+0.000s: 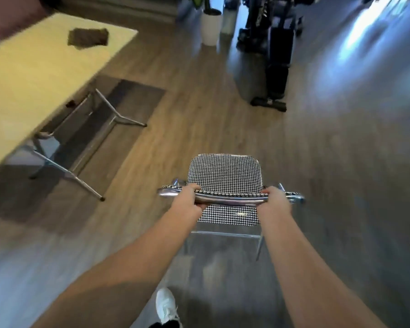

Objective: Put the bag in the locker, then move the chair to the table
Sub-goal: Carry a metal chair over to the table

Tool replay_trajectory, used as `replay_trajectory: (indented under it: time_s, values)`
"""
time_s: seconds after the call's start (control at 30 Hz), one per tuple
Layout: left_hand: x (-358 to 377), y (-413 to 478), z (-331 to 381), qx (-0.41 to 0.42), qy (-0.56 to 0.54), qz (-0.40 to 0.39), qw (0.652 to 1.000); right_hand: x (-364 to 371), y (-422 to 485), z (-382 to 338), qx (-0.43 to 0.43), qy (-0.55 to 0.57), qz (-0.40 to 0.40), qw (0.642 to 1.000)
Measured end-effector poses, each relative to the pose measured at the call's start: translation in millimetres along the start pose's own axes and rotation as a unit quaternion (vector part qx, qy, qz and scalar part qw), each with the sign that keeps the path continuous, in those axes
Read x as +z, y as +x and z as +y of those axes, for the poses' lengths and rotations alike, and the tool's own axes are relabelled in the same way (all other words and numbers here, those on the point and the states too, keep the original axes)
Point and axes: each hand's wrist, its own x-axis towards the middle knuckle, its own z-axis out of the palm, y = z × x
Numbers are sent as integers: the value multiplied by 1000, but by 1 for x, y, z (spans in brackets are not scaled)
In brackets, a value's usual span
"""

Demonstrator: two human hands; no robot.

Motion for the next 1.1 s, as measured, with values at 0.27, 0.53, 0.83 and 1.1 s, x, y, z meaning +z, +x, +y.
replay_trajectory:
  time_s: [0.27,0.53,0.83,1.1]
  values:
    - [-117,12,131,73,-128,85,985,146,-77,102,57,-32,-75,995]
    - [-193,21,207,158,-255,148,942,276,-105,191,73,-340,-185,919]
    - [-218,95,277,137,-447,242,850,413,-74,297,107,-475,-297,821]
    - [-218,142,319,144,-503,222,823,487,-42,345,118,-510,-346,779]
